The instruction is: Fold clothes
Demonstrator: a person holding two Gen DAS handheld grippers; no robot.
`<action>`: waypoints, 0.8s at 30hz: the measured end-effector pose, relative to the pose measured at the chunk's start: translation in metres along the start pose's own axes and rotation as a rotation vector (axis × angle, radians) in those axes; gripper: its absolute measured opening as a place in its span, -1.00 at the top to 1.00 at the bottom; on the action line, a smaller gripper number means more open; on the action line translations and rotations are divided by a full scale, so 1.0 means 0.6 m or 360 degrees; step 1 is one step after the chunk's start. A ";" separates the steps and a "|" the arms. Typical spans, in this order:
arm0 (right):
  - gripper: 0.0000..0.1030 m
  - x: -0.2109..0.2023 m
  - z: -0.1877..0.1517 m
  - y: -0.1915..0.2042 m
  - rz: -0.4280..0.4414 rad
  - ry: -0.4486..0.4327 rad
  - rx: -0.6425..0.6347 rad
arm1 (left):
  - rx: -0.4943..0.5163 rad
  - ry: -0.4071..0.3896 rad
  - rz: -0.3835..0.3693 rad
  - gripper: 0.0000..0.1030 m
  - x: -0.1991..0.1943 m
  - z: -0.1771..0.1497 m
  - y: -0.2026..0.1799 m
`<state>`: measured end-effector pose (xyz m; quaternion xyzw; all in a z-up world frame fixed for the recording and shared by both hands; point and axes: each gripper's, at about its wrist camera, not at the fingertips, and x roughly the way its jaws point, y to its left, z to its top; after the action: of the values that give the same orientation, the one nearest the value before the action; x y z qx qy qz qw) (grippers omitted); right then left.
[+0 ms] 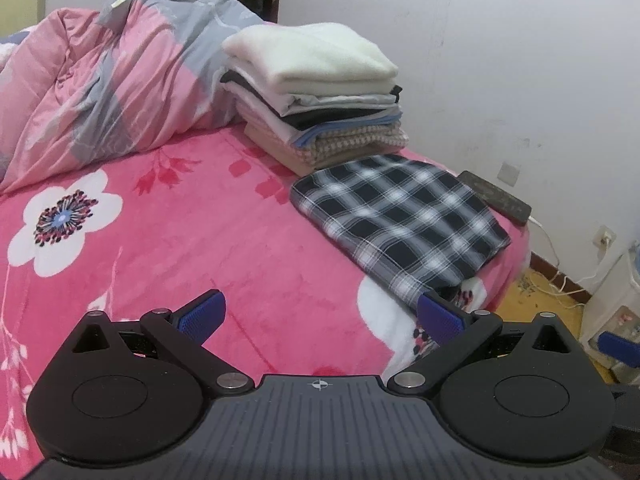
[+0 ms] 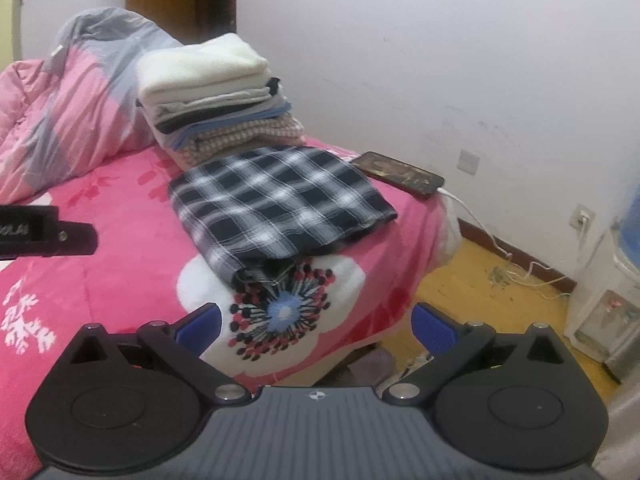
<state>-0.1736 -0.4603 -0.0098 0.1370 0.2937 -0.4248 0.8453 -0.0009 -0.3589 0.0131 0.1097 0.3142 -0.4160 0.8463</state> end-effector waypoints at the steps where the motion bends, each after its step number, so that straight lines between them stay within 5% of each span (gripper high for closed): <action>1: -1.00 0.000 0.000 0.001 -0.0007 -0.0005 -0.0008 | -0.0001 0.0002 0.0004 -1.00 0.000 -0.001 0.000; 24: -1.00 -0.015 0.012 0.037 -0.0047 -0.0048 -0.0165 | 0.0020 -0.0009 -0.0024 -1.00 -0.012 -0.011 -0.007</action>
<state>-0.1574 -0.4449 0.0012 0.0821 0.3045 -0.4235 0.8492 -0.0104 -0.3540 0.0126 0.1114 0.3100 -0.4245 0.8434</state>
